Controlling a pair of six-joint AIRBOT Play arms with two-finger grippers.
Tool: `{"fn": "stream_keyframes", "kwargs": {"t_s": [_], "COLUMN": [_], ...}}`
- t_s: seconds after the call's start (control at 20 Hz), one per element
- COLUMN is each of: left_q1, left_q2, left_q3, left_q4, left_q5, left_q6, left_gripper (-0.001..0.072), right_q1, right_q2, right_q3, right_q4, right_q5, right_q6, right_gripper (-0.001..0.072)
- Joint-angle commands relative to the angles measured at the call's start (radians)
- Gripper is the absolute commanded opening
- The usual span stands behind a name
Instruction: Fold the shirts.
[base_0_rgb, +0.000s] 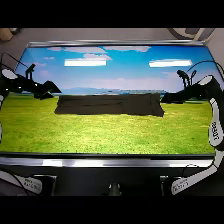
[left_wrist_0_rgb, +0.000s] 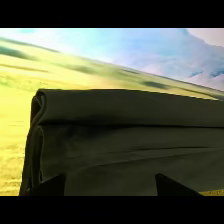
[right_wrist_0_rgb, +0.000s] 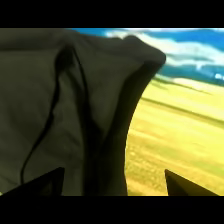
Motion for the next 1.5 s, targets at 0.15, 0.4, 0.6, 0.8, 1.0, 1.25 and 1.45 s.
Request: {"fn": "stream_keyframes", "kwargs": {"t_s": [0.15,0.4,0.6,0.8,1.0,1.25,1.45], "left_q1": [-0.076,-0.176,-0.313,-0.502,-0.624,-0.697,-0.775], "left_q2": [0.130,0.163,0.130,0.026,-0.132,-0.271,-0.352], "left_q3": [0.006,0.006,0.004,0.005,0.009,0.009,0.009], "left_q4": [-0.001,-0.002,-0.002,-0.047,-0.219,-0.477,-0.779], "left_q5": [-0.011,-0.011,0.067,0.267,0.341,0.381,0.386], "left_q6": [0.002,0.002,0.002,0.001,0.001,0.059,0.173], "left_gripper": [0.0664,0.0664,0.0330,0.0030,0.0029,0.0029,0.0029], "right_q1": [-0.028,0.056,0.088,0.121,0.158,0.161,0.161], "right_q2": [-0.131,-0.171,-0.103,0.063,0.220,0.402,0.486], "right_q3": [0.002,0.005,0.038,0.062,0.062,0.062,0.062], "right_q4": [0.241,0.297,0.428,0.420,0.381,0.267,0.246], "right_q5": [0.146,0.073,0.037,0.048,0.152,0.262,0.311], "right_q6": [0.012,0.063,0.061,0.072,0.103,0.176,0.217], "right_gripper": [0.0712,0.0622,0.0018,0.0016,0.0016,0.0016,0.0016]}}
